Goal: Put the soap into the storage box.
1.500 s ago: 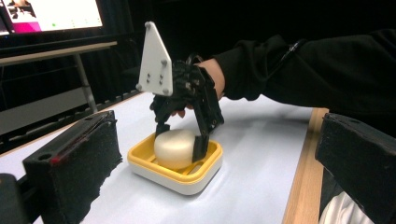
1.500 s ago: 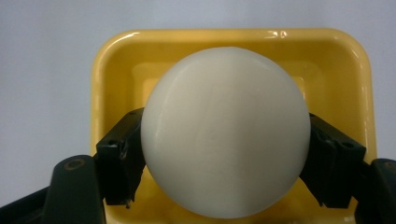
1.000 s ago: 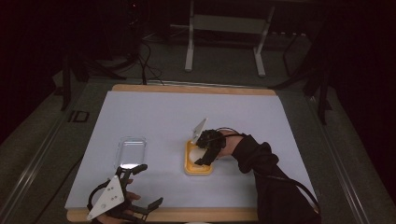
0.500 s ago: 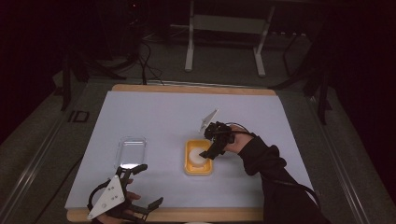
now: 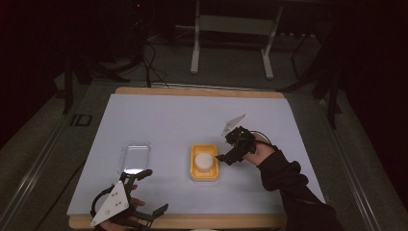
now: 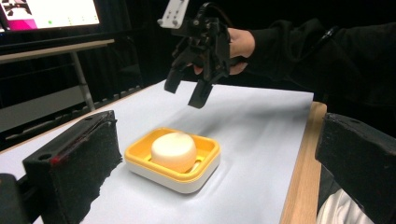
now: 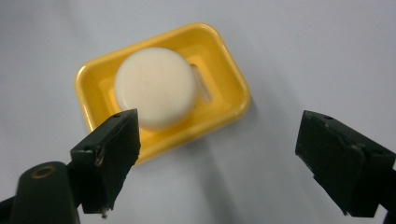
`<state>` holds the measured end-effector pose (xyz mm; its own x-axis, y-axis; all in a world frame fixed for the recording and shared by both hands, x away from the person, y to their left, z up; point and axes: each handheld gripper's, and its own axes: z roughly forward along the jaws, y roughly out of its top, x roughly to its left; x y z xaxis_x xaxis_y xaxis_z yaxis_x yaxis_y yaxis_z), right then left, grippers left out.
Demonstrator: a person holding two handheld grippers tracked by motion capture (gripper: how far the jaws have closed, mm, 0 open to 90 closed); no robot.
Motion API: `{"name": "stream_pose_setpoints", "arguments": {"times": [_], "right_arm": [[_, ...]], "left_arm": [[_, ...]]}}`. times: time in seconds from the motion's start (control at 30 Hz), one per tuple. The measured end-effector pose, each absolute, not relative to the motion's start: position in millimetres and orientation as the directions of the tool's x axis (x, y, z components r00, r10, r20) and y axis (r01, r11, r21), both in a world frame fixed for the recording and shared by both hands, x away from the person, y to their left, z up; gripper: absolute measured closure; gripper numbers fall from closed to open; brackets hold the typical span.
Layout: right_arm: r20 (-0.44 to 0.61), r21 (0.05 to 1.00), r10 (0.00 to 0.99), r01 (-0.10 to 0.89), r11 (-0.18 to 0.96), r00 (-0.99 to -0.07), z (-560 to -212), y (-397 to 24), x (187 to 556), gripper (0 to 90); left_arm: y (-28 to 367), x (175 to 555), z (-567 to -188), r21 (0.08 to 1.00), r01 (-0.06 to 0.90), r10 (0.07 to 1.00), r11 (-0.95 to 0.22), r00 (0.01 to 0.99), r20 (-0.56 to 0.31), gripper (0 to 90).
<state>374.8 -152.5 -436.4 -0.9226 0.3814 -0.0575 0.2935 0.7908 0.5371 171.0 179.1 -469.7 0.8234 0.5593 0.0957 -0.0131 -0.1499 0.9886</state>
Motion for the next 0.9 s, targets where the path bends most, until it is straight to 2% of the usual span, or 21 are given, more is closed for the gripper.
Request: {"name": "stream_pose_setpoints", "arguments": {"times": [0.27,0.6,0.9], "right_arm": [[-0.073,0.555,0.436,0.327,0.765,-0.897,-440,-169,362,13.1],[-0.076,0.626,0.535,0.377,0.683,-0.841,-438,-195,345,13.3],[-0.127,0.629,0.578,0.385,0.676,-0.806,-444,-211,328,13.3]], "left_arm": [[179,171,-470,0.988,-0.013,0.559,-0.152,0.823,0.097,0.1],[179,171,-470,0.988,-0.012,0.558,-0.154,0.824,0.097,0.1],[179,171,-470,0.987,-0.008,0.557,-0.158,0.825,0.095,0.1]]}}
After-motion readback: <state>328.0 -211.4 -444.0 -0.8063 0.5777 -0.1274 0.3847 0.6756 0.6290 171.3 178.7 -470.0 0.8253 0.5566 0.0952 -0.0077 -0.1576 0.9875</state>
